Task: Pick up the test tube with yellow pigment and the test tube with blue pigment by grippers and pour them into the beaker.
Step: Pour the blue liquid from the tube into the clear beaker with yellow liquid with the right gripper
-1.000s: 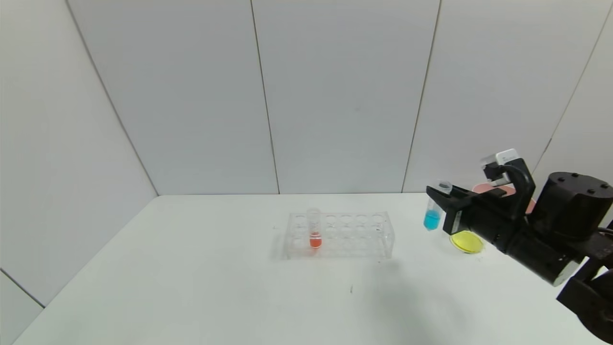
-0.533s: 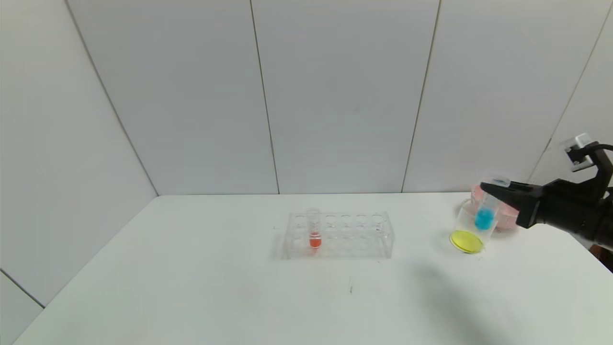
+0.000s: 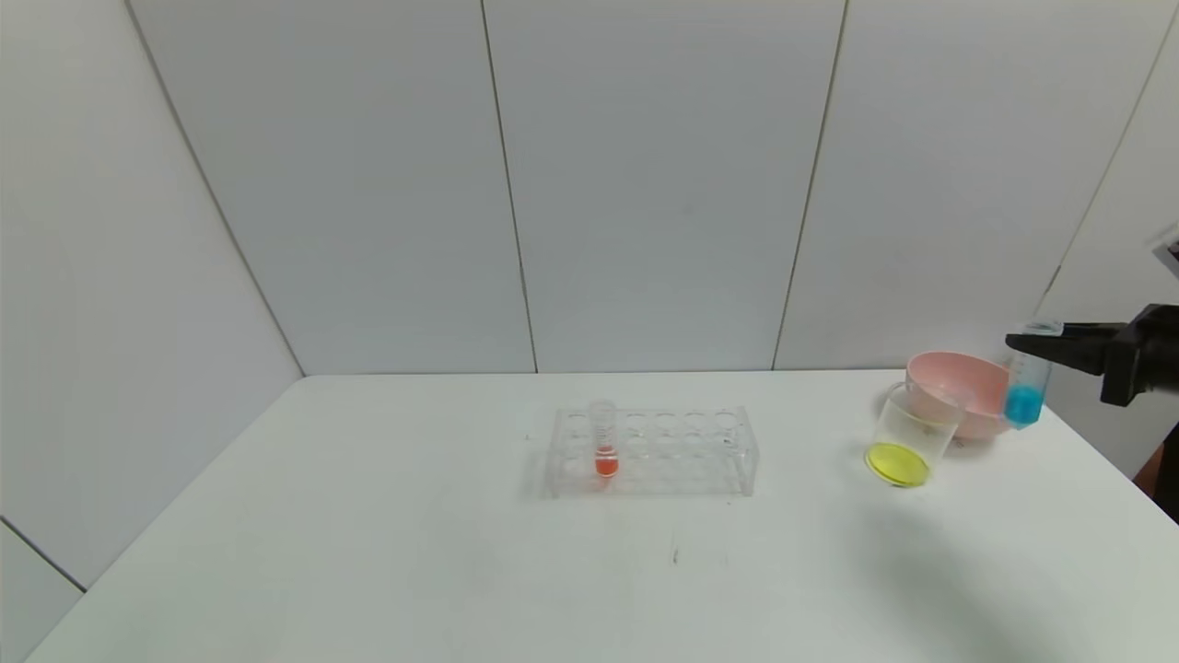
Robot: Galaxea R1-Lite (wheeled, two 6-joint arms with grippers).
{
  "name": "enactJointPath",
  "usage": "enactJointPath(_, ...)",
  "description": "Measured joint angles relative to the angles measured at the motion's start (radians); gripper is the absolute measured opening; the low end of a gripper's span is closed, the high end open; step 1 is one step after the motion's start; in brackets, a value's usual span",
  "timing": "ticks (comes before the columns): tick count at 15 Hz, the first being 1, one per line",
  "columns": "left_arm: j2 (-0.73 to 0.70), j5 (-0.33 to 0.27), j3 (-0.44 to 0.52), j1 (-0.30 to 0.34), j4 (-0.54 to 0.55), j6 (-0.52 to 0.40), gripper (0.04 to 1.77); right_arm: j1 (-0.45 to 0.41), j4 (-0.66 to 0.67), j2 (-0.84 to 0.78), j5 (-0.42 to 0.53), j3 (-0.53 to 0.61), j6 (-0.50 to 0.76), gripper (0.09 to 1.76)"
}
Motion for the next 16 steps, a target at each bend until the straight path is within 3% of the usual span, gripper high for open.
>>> enactJointPath(7, 0.0, 0.0, 0.0, 0.0, 0.0, 0.0, 1.76, -0.038, 0.587, 0.173, 0.011, -0.44, -0.368, 0.49)
enactJointPath(13, 0.0, 0.0, 0.0, 0.0, 0.0, 0.0, 1.76, -0.001, 0.742, 0.34, -0.048, -0.719, -0.454, 0.49)
enactJointPath(16, 0.0, 0.0, 0.0, 0.0, 0.0, 0.0, 1.76, 0.014, 0.922, 0.398, -0.103, -0.879, -0.494, 0.49)
